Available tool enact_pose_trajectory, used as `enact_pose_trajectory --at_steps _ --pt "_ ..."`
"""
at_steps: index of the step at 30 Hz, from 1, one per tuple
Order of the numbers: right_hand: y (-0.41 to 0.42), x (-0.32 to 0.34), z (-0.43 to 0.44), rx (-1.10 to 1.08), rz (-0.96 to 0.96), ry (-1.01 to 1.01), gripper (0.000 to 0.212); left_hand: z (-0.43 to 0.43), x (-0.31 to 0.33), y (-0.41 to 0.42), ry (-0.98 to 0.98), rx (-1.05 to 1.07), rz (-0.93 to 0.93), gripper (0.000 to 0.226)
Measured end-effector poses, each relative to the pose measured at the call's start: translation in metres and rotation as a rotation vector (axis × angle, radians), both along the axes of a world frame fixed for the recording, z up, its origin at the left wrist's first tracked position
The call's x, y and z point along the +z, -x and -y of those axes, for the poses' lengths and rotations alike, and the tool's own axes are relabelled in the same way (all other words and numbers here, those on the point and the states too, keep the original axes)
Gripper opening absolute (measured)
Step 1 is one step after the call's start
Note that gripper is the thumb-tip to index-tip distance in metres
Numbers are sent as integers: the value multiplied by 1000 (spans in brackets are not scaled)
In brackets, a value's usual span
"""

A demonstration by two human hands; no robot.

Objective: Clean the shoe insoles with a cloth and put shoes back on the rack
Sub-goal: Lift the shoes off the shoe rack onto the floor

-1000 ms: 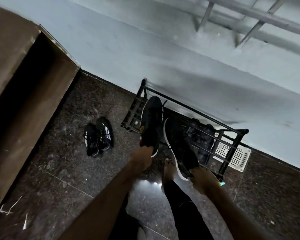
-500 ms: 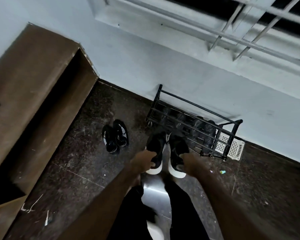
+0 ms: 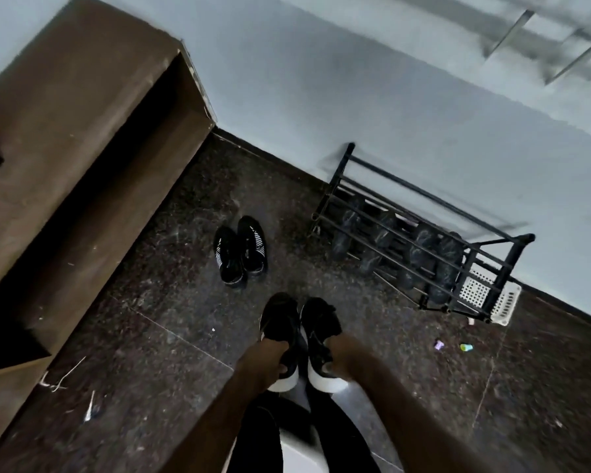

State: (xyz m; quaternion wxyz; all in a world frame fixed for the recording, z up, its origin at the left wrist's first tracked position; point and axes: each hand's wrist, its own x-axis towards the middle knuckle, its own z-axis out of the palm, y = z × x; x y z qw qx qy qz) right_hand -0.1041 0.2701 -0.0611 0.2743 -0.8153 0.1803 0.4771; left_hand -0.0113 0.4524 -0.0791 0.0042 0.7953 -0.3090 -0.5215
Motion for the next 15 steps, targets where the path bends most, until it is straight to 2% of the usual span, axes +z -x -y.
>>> enact_pose_trajectory --at_steps 2,5,8,10,13,15 --pt "-5 -63 -10 -52 -26 3 44 -3 -59 -2 -4 0 8 30" --pt "-16 -76 -7 -78 -11 32 39 2 -76 -10 31 56 12 27" --pt "-33 -142 -3 -115 29 56 34 13 -141 -23 69 133 -38 28" --pt "-44 -186 -1 -158 58 65 31 20 -182 -34 112 119 48 24" --pt "-58 -248 2 -152 90 86 33 20 -238 -40 149 378 31 25" --pt "-65 -287 1 -127 109 95 32 24 -279 -47 164 437 29 34"
